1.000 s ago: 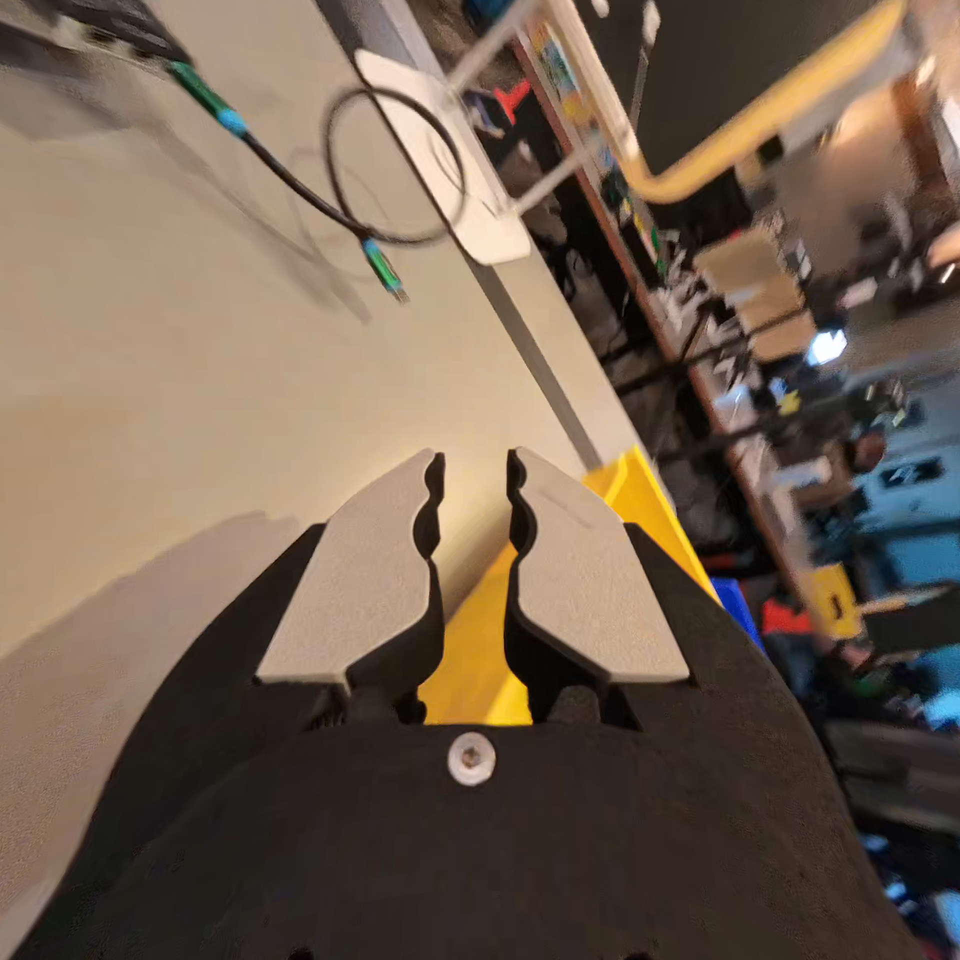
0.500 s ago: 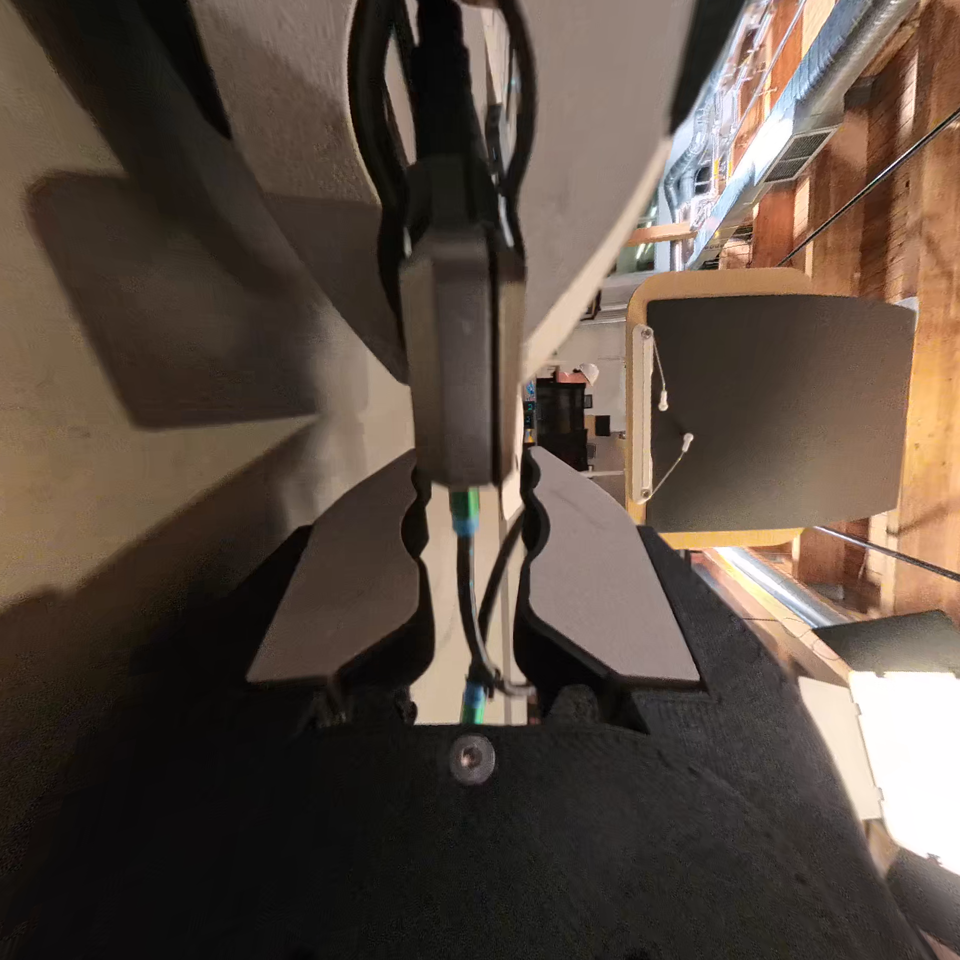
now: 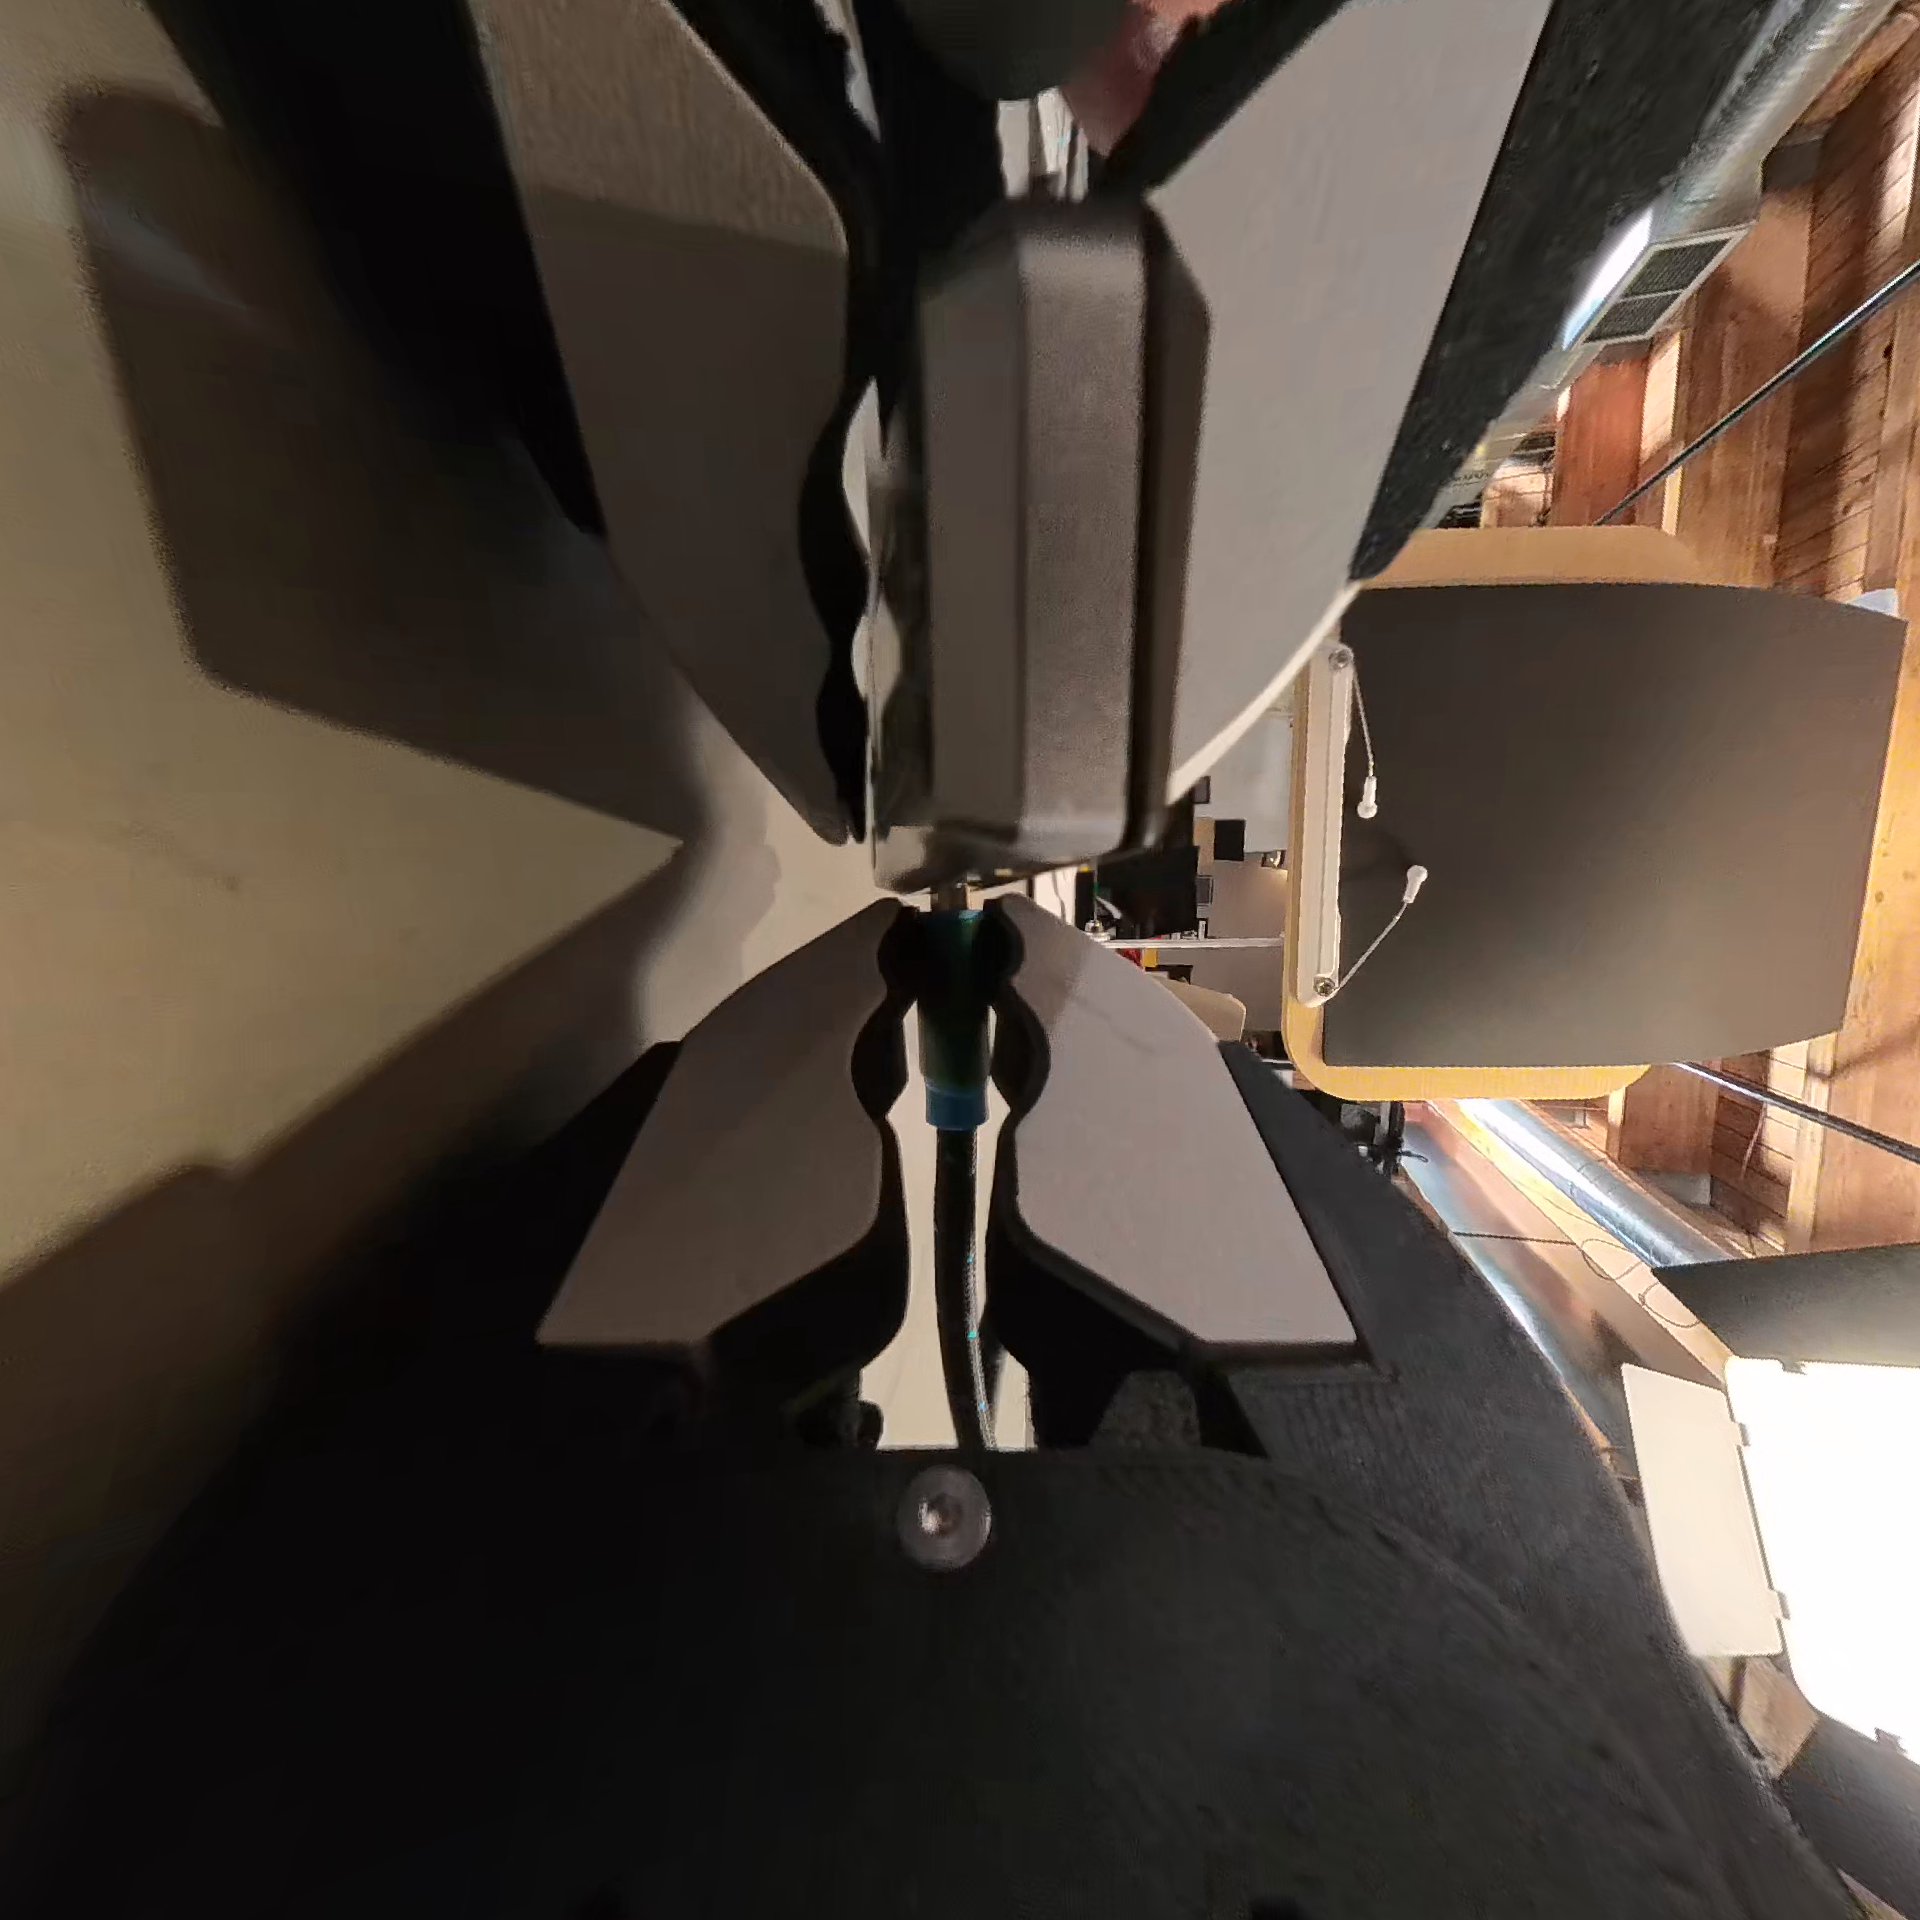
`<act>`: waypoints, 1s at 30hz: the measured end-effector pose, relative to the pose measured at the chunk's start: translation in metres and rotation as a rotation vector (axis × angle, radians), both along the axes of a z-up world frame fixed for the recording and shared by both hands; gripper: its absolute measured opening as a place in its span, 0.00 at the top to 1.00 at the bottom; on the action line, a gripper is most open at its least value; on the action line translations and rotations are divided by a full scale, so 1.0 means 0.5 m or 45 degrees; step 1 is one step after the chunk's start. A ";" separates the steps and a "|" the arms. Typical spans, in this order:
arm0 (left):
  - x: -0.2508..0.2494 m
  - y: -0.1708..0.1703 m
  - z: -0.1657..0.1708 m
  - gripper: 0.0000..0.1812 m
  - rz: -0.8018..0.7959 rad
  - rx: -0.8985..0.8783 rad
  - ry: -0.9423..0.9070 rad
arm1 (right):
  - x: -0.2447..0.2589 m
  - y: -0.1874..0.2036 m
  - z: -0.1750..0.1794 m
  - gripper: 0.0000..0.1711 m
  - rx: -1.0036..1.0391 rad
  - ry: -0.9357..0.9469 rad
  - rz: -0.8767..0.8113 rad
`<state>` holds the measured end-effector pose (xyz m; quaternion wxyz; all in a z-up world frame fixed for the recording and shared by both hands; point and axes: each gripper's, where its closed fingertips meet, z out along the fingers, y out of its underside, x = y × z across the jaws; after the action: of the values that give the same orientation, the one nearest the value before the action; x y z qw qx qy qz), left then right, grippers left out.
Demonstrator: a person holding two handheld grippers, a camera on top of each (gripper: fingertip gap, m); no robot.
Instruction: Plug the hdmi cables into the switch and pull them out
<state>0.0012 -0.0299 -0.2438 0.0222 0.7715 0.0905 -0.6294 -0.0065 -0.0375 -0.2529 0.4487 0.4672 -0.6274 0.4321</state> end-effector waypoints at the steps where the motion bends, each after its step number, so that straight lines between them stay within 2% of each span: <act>1: 0.000 0.000 -0.002 0.80 0.010 0.002 -0.002 | -0.001 0.001 0.001 0.93 -0.001 -0.003 0.003; 5: 0.003 -0.003 -0.002 0.88 0.024 0.020 0.014 | 0.002 0.008 0.007 0.93 -0.013 -0.012 0.063; 10: 0.010 0.005 -0.006 0.89 0.014 0.039 0.017 | 0.009 0.016 0.003 0.93 -0.005 -0.024 0.136; 16: 0.006 -0.004 -0.003 0.89 0.092 0.044 0.022 | -0.012 0.014 0.010 0.94 -0.029 -0.004 0.019; 19: 0.035 -0.098 -0.009 0.87 0.320 0.094 -0.002 | -0.143 0.026 0.010 0.93 -0.008 -0.071 -0.264; 21: 0.045 -0.119 0.016 0.87 0.344 0.172 0.072 | -0.170 0.041 0.014 0.93 -0.026 -0.076 -0.260; 23: 0.036 -0.113 0.021 0.87 0.330 0.167 0.086 | -0.154 0.047 0.017 0.93 -0.034 -0.048 -0.229; 27: 0.034 -0.113 0.004 0.87 0.313 0.162 0.038 | -0.126 0.065 0.093 0.94 -0.166 -0.006 -0.195; 30: 0.041 -0.122 0.012 0.87 0.328 0.199 0.058 | -0.165 0.107 0.190 0.94 -0.292 -0.022 -0.299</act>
<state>0.0215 -0.0910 -0.2380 0.0405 0.7384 0.2378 -0.6297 -0.0889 0.0159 -0.1580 0.5413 0.3325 -0.6280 0.4495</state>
